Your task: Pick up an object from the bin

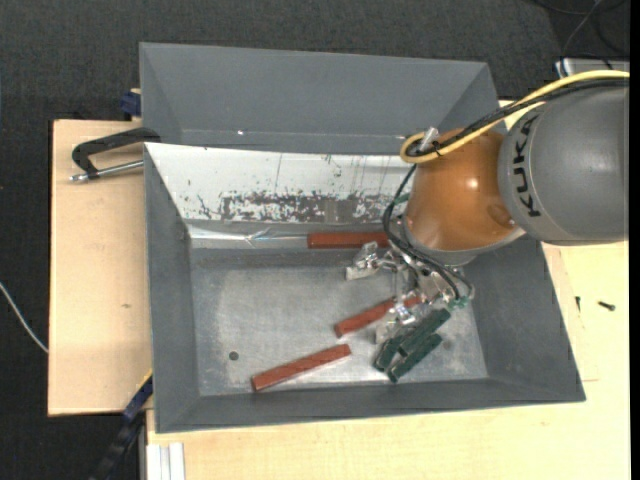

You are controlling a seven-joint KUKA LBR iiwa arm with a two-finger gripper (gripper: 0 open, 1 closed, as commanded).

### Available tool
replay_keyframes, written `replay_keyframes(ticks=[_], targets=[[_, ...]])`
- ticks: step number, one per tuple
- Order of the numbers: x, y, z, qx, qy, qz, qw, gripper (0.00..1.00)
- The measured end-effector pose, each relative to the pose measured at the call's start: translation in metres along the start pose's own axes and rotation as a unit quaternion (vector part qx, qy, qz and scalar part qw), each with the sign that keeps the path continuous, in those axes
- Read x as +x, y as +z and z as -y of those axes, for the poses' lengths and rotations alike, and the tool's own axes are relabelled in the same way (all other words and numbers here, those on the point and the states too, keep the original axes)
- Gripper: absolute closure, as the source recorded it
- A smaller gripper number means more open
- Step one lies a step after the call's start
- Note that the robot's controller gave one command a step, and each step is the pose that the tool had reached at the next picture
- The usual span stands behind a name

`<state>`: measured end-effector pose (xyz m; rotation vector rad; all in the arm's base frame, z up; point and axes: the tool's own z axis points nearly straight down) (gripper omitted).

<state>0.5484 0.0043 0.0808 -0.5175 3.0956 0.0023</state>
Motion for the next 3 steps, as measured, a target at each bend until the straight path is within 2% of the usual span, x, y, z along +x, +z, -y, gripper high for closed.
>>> replay_keyframes(ticks=[1, 2, 3], targets=[[0.0, 0.0, 0.0, 0.0, 0.0, -0.0002, 1.0, 1.0], [0.0, 0.0, 0.0, 0.0, 0.001, -0.0002, 1.0, 1.0], [-0.01, -0.156, 0.001, 0.001, -0.01, 0.0021, 0.9999, 1.0]])
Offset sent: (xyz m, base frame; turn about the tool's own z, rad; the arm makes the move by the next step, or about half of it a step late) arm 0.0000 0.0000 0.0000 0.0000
